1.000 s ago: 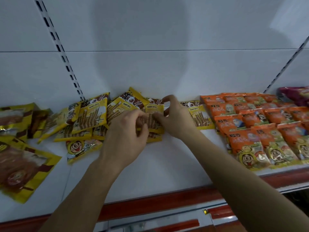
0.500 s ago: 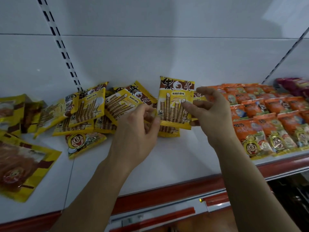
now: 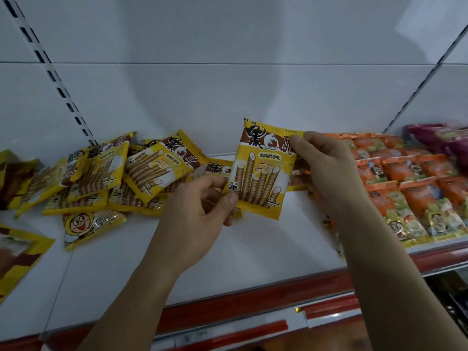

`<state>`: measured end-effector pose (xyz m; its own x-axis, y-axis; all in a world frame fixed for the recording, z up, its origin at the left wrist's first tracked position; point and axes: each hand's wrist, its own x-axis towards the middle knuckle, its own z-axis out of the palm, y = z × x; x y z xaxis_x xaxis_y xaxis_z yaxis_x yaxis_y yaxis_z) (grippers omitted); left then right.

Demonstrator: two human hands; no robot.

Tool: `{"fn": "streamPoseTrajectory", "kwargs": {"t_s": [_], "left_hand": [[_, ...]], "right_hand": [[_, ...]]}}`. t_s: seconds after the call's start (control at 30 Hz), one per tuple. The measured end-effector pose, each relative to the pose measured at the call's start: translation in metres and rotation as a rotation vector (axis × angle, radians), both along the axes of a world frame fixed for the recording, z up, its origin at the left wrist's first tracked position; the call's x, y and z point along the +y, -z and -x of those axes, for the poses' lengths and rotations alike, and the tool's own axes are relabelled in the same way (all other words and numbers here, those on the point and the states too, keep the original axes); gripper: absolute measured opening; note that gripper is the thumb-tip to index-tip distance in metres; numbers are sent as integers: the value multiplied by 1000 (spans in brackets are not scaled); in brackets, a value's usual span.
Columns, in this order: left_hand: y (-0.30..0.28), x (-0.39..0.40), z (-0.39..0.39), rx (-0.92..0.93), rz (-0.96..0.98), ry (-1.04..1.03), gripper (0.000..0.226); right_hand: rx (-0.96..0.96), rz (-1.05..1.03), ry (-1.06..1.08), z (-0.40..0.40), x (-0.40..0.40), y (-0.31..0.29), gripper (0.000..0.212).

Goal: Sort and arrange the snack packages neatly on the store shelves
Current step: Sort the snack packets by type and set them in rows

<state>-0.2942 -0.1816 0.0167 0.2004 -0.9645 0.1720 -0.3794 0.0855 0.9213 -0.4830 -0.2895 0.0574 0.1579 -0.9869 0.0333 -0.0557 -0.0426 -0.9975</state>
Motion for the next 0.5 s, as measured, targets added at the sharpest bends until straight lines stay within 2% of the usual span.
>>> {"fn": "streamPoseTrajectory", "kwargs": {"t_s": [0.1,0.23,0.33,0.4,0.5], "left_hand": [[1,-10,6,-28,4,-50,10],[5,-15,21,-56,-38,-70,19],[7,-18,37,-11,-103,-118,18],[8,-22,45,-19,-148,-155,17],[8,-30,56,-115,-192,-160,11]], "right_hand": [[126,97,-2,10,-15,-1,11],[573,444,-15,21,-53,-13,9],[865,584,-132,21,-78,-17,7],[1035,645,-213,20,-92,-12,7],[1154,630,-291,19,-108,-4,9]]}}
